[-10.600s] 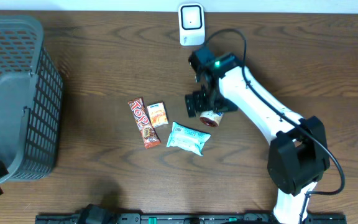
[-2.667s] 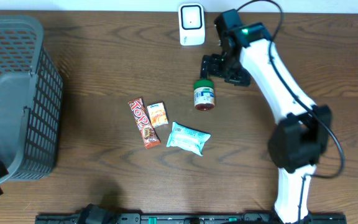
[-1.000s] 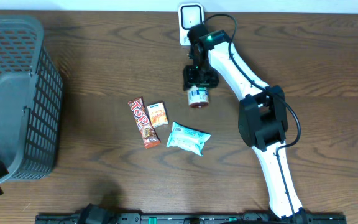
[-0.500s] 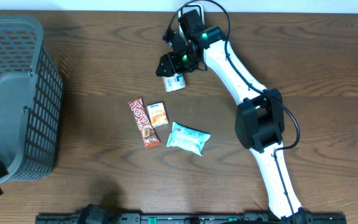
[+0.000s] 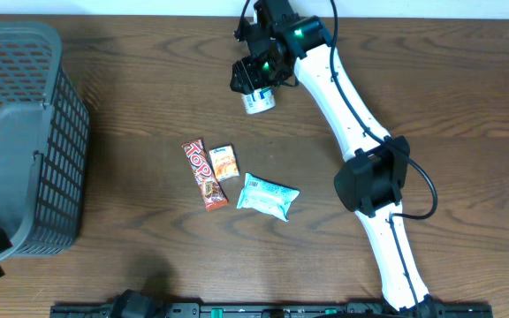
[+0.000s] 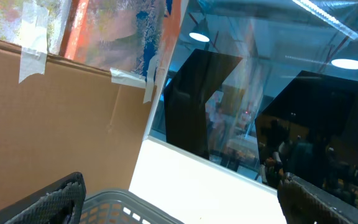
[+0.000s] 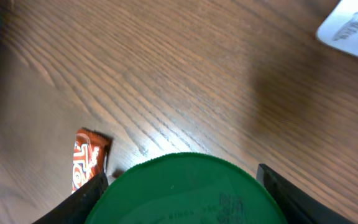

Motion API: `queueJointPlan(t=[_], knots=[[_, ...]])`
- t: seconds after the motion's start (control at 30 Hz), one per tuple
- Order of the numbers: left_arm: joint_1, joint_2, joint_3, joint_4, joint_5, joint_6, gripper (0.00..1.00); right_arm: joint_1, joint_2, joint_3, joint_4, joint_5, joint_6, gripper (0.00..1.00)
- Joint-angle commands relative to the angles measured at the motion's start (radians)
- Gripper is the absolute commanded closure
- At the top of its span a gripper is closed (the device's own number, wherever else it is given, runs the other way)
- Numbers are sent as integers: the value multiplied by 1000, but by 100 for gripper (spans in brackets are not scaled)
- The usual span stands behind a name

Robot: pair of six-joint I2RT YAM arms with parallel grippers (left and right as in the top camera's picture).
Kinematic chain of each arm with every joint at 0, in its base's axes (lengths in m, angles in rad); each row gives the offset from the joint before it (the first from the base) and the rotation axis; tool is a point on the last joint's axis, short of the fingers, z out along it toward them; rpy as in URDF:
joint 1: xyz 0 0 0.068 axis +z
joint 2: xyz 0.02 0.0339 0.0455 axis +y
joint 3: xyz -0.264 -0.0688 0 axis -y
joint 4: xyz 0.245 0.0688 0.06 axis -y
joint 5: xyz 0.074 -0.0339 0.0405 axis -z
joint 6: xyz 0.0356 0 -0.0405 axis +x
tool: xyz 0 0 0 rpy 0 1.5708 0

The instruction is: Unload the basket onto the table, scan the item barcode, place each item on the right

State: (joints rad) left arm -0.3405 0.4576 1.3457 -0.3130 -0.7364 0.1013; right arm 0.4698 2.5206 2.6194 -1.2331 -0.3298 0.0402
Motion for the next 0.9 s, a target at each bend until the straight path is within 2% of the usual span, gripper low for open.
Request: queueJointPlan(t=[0.0, 0.17, 0.27, 0.63, 0.87], knots=[[2, -8, -5, 2, -9, -8, 2, 4, -85, 71, -39, 19, -23, 55], [2, -8, -5, 2, -9, -8, 2, 11, -183, 97, -88, 55, -10, 54], [2, -8, -5, 2, -9, -8, 2, 20, -241, 97, -108, 74, 11, 47], [2, -8, -5, 2, -9, -8, 2, 22, -310, 96, -185, 112, 52, 47], [2, -8, -5, 2, -9, -8, 2, 23, -308, 91, -97, 376, 48, 48]])
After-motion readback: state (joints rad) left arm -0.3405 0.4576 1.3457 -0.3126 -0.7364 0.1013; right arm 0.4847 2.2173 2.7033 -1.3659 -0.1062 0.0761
